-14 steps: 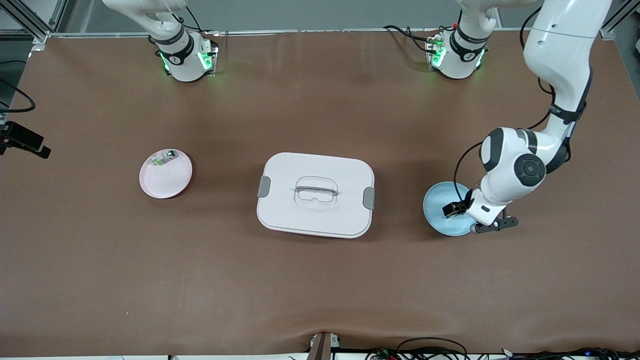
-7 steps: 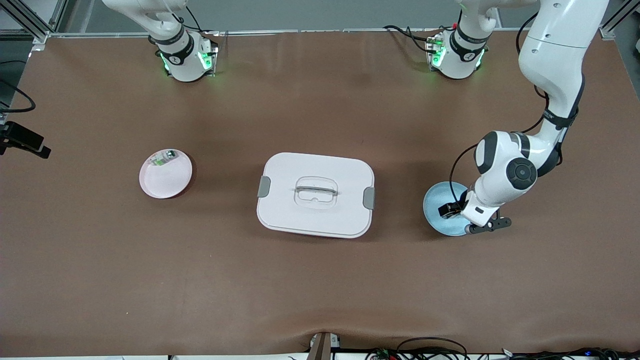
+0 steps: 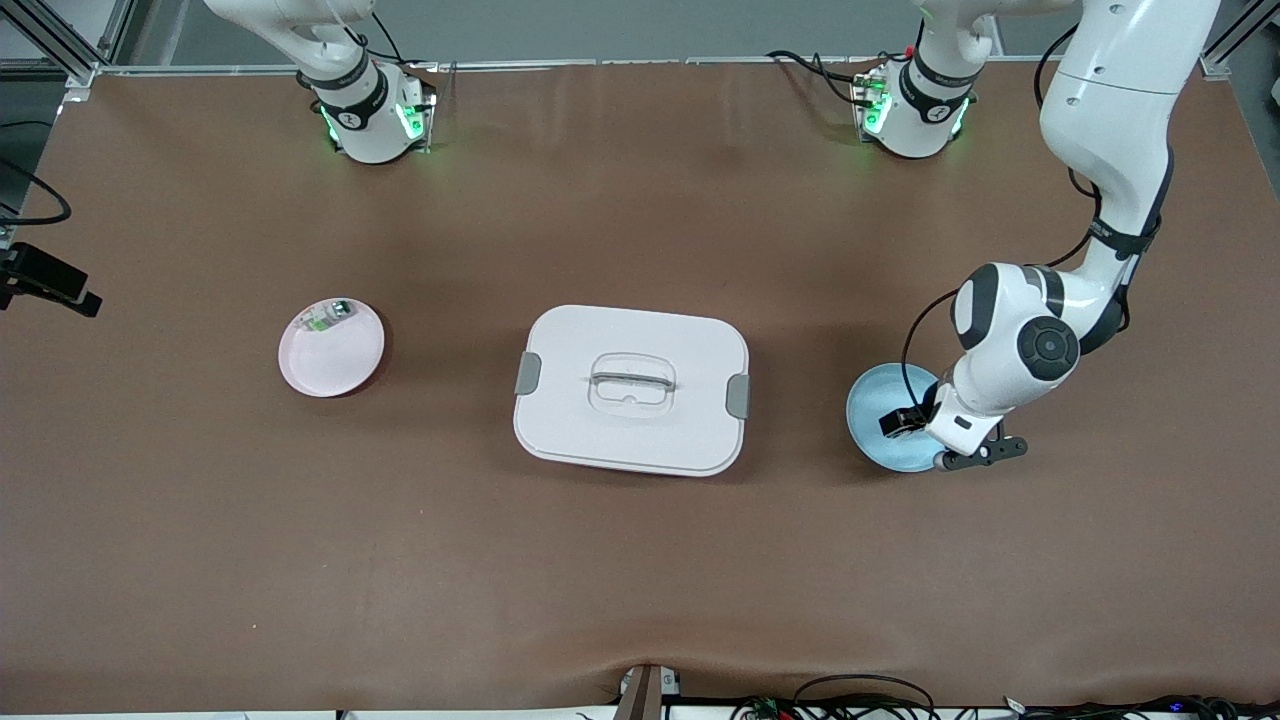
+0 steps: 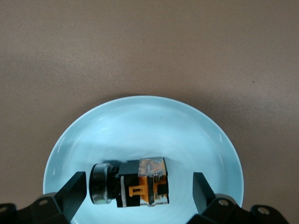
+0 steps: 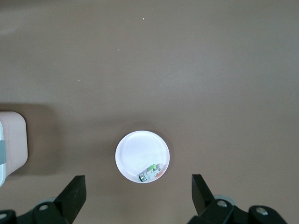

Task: Transfer orange switch to right arm and place
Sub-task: 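Lower the left gripper and close it on the orange switch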

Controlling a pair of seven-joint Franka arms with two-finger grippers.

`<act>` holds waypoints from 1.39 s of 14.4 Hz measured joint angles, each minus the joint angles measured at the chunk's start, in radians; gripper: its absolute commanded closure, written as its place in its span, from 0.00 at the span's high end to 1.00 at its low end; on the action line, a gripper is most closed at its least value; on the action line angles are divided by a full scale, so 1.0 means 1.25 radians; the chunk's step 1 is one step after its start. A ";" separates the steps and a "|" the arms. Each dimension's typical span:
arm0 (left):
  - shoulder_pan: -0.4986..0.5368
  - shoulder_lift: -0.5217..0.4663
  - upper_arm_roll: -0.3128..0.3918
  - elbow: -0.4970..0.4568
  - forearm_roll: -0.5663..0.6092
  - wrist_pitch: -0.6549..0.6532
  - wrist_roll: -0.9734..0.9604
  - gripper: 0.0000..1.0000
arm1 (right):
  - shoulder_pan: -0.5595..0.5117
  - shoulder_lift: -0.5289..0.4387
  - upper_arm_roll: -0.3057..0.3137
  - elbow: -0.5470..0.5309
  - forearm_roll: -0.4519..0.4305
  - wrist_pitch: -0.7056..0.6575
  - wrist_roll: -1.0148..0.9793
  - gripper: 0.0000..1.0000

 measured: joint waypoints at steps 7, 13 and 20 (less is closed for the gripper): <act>0.001 0.006 0.000 -0.005 0.000 -0.009 0.000 1.00 | 0.000 0.000 0.000 0.000 0.000 0.000 0.000 1.00; 0.003 0.018 0.002 -0.006 0.000 -0.009 0.000 0.32 | 0.000 0.000 0.000 0.000 0.000 0.000 0.000 1.00; 0.003 -0.025 0.001 0.021 0.000 -0.077 0.000 0.00 | 0.000 0.000 0.000 0.000 0.000 0.000 0.000 1.00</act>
